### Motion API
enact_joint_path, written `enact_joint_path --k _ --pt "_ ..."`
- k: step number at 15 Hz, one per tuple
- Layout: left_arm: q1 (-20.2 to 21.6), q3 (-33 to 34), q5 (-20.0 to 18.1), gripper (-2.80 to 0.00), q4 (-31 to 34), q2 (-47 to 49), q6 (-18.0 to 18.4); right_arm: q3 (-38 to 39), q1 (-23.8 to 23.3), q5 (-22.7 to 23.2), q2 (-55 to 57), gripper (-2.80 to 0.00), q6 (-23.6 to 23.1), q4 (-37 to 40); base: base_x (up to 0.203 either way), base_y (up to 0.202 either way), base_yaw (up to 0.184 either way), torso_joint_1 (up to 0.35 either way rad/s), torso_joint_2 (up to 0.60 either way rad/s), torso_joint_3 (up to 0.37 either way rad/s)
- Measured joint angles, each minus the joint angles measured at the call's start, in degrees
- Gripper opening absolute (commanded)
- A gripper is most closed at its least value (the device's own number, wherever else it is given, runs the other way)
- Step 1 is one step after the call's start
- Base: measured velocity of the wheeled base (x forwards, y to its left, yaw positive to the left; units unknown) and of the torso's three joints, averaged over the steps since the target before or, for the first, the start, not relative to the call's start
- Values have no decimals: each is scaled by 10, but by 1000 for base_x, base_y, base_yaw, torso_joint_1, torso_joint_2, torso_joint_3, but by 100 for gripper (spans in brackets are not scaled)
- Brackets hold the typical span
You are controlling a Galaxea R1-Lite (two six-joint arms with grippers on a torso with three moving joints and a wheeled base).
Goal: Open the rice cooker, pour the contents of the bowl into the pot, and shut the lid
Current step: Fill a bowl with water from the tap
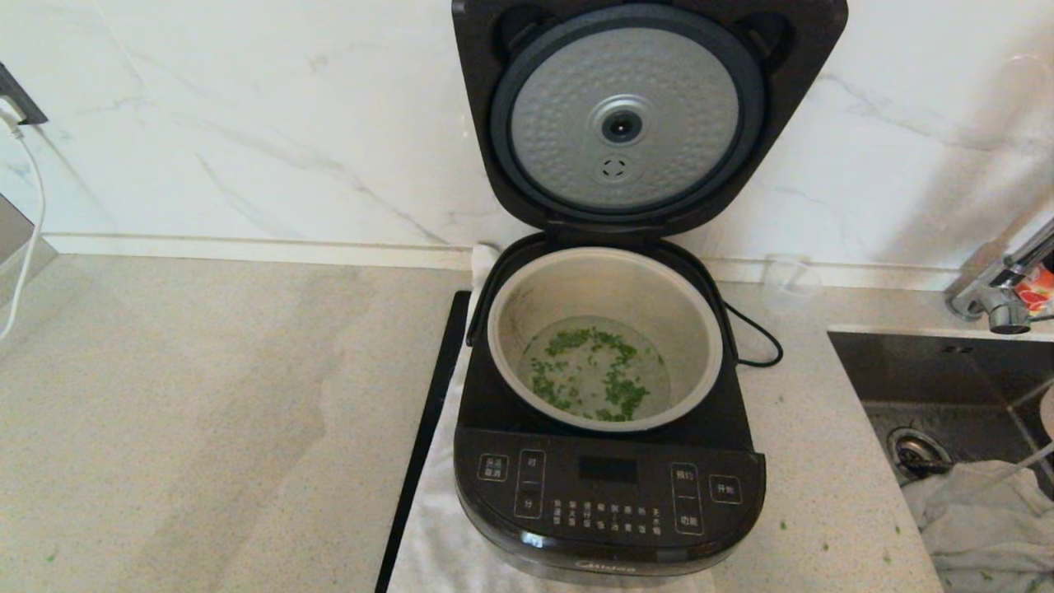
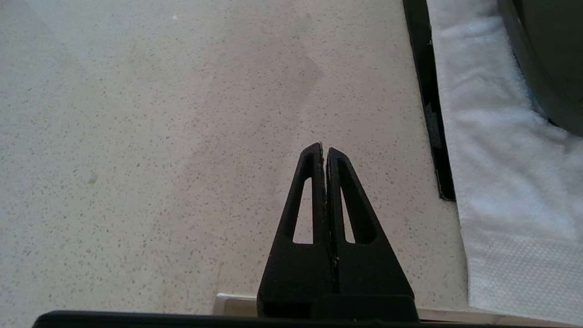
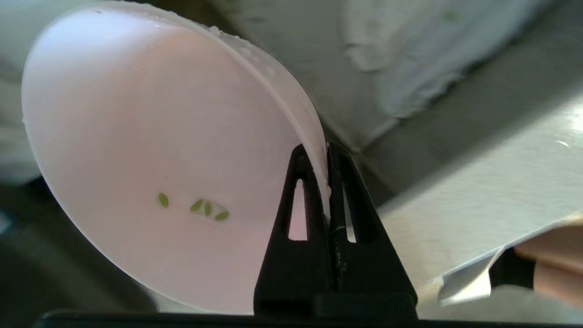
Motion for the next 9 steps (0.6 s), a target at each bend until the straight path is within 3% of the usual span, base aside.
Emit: enact_joint_path --k 5,9 --pt "0 0 0 -280 -1 0 2 -5 -129 30 119 -280 -44 -75 0 0 0 0 0 0" --pt "0 0 1 -280 -1 0 2 -49 -176 34 204 -280 -46 -90 0 0 0 0 0 0"
